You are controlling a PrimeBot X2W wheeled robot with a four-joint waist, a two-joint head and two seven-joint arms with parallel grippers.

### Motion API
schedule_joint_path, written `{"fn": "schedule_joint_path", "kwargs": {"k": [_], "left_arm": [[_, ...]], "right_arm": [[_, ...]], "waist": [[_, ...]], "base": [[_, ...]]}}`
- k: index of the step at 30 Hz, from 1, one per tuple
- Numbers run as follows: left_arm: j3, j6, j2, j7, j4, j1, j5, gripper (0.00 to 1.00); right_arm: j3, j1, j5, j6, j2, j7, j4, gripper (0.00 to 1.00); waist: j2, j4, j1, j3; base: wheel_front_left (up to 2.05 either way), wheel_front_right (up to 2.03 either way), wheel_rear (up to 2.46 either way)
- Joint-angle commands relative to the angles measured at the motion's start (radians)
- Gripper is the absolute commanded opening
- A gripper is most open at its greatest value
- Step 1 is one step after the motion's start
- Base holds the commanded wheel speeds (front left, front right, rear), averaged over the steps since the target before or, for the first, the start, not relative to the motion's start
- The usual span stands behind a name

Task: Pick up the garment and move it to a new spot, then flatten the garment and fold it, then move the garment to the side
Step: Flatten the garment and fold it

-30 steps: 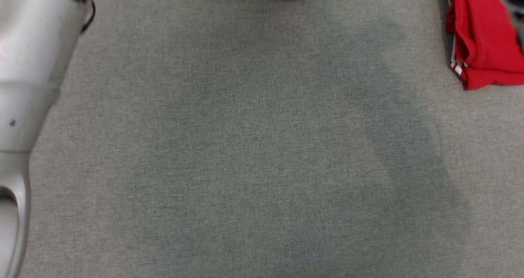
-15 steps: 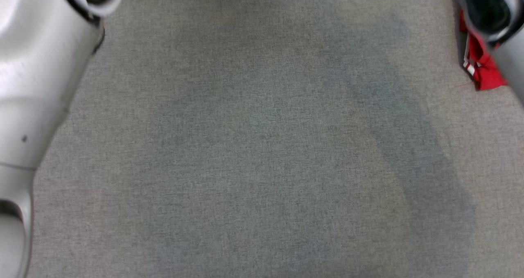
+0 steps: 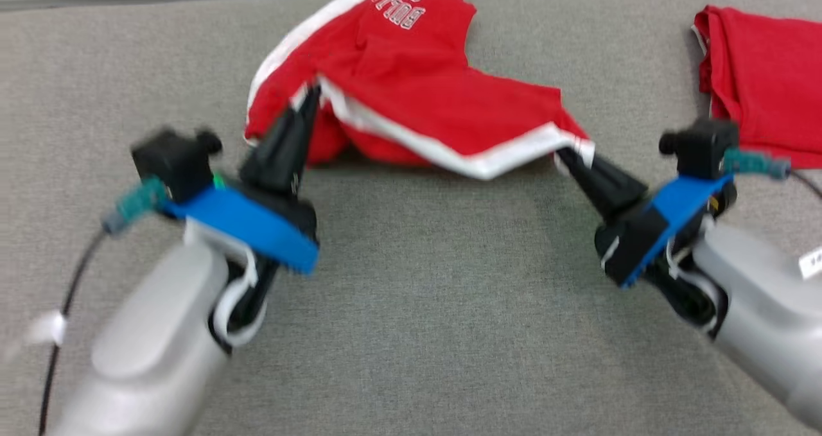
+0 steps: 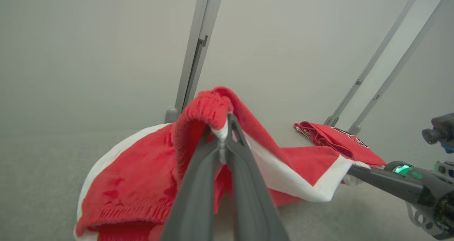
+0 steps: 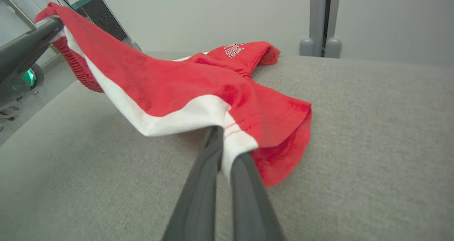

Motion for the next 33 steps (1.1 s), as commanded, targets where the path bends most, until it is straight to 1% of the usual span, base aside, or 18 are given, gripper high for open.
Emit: {"fn": "schedule_joint_path", "kwargs": {"k": [1,5,8,9,13,17,25,29,33], "left_arm": [[0.012,-0.001,0.001,-0.005,-0.012,0.037,0.011,0.0],[0.028,-0.001,-0.011,-0.005,-0.064,0.226,0.06,0.0],[0.039,-0.001,-0.014,-0.005,-0.102,0.346,0.09,0.0],[0.029,-0.001,-0.018,-0.005,-0.112,0.384,0.1,0.0],[0.021,-0.001,-0.02,-0.005,-0.143,0.511,0.122,0.0],[0.043,-0.001,-0.025,-0.005,-0.178,0.613,0.138,0.0],[0.062,0.0,-0.027,-0.005,-0.216,0.73,0.17,0.0],[0.055,0.0,-0.026,-0.005,-0.215,0.746,0.177,0.0],[0.061,-0.001,-0.038,-0.005,-0.218,0.736,0.174,0.0]], "right_arm": [[-0.001,0.036,0.011,0.001,-0.01,-0.006,-0.01,0.0],[0.009,0.171,0.007,0.001,-0.035,-0.006,-0.061,0.0],[-0.001,0.271,0.007,0.001,-0.054,-0.007,-0.096,0.0],[-0.008,0.303,0.002,0.001,-0.063,-0.007,-0.107,0.0],[-0.032,0.428,-0.014,0.001,-0.084,-0.006,-0.147,0.0],[-0.059,0.536,-0.039,0.001,-0.104,-0.007,-0.199,0.0],[-0.148,0.697,-0.07,0.001,-0.121,-0.006,-0.274,0.0],[-0.2,0.731,-0.081,0.001,-0.116,0.008,-0.292,0.0],[-0.257,0.744,-0.085,0.001,-0.112,0.019,-0.302,0.0]], "waist": [[0.0001,-0.004,0.0002,-0.018],[0.0001,0.005,0.0002,-0.072],[0.0001,0.01,0.0002,-0.111],[0.0001,0.014,0.0002,-0.124],[0.0001,0.018,0.0002,-0.166],[0.0001,0.019,0.0002,-0.194],[0.0001,0.023,0.0002,-0.24],[0.0001,0.026,0.0002,-0.253],[0.0001,0.034,0.0002,-0.257]], "base": [[0.0,0.0,0.0],[0.0,0.0,0.0],[0.0,0.0,0.0],[0.0,0.0,0.0],[0.0,0.0,0.0],[0.0,0.0,0.0],[0.0,0.0,0.0],[0.0,0.0,0.0],[0.0,0.0,0.0]]}}
